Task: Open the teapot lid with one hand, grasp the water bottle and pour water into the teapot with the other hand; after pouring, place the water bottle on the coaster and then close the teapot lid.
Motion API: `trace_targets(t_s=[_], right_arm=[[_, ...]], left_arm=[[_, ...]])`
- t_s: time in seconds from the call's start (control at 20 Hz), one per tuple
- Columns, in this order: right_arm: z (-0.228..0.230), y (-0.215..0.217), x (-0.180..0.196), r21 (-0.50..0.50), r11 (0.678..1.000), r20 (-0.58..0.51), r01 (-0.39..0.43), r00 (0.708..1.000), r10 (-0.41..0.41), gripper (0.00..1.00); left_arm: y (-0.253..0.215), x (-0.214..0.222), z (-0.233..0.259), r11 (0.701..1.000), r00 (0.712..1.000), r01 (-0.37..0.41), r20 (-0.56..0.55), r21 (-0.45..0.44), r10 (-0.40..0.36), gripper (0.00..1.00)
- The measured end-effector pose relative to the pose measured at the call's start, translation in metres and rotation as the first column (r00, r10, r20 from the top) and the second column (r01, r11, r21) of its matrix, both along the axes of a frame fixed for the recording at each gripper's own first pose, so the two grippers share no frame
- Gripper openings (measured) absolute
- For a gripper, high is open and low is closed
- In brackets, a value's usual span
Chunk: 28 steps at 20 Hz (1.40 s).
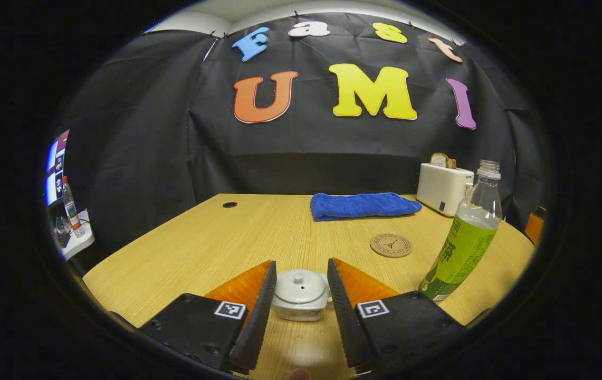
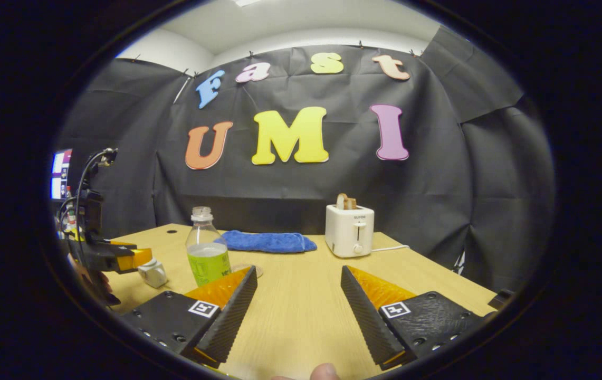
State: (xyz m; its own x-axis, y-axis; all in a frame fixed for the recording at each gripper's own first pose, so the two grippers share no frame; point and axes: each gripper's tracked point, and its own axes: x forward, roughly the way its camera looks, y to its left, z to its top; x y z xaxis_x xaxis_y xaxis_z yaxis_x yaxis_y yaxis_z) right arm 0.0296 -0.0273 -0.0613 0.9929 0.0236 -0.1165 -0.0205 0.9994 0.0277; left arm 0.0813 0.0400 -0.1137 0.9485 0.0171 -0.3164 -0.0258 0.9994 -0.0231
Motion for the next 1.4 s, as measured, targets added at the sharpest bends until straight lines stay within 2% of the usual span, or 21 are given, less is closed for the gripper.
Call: trace_targets(t_s=[0.15,0.3,0.45,0.55,0.65,0.75,1.15,1.4], right_arm=[[0.003,0.002,0.001,-0.013,1.0,0.01,-0.004,1.0,0.004,0.95],[0.003,0.007,0.003,-0.014,1.0,0.01,-0.018,1.0,0.018,0.95],[0.001,0.019,0.004,-0.019,0.998,0.0,-0.055,0.998,0.055,0.95],[0.0,0.028,0.002,-0.017,0.996,0.003,-0.087,0.996,0.087,0.98],[-0.002,0.036,0.0,-0.015,0.993,0.003,-0.116,0.993,0.116,0.95],[-0.004,0.043,-0.001,-0.023,0.99,0.003,-0.141,0.99,0.142,0.95],[-0.016,0.079,-0.002,0.001,0.97,-0.014,-0.243,0.97,0.243,0.95],[-0.036,0.112,0.013,-0.006,0.957,-0.056,-0.29,0.956,0.289,0.96]], left_arm=[[-0.001,0.003,-0.006,1.0,1.0,-0.001,-0.024,0.003,0.001,0.36],[0.004,0.008,-0.007,1.0,1.0,-0.014,-0.02,0.024,0.014,0.31],[0.005,0.011,-0.006,0.999,1.0,-0.013,-0.017,0.033,0.013,0.15],[0.005,0.011,-0.006,0.999,1.0,-0.01,-0.019,0.036,0.011,0.1],[0.006,0.014,-0.004,0.999,1.0,-0.009,-0.016,0.041,0.01,0.06],[0.006,0.014,-0.003,1.0,1.0,-0.005,-0.021,0.025,0.006,0.03],[0.011,-0.001,0.032,0.999,0.998,0.019,0.055,-0.029,-0.018,0.02],[0.018,-0.025,0.048,0.999,0.995,0.027,0.092,-0.02,-0.025,0.03]])
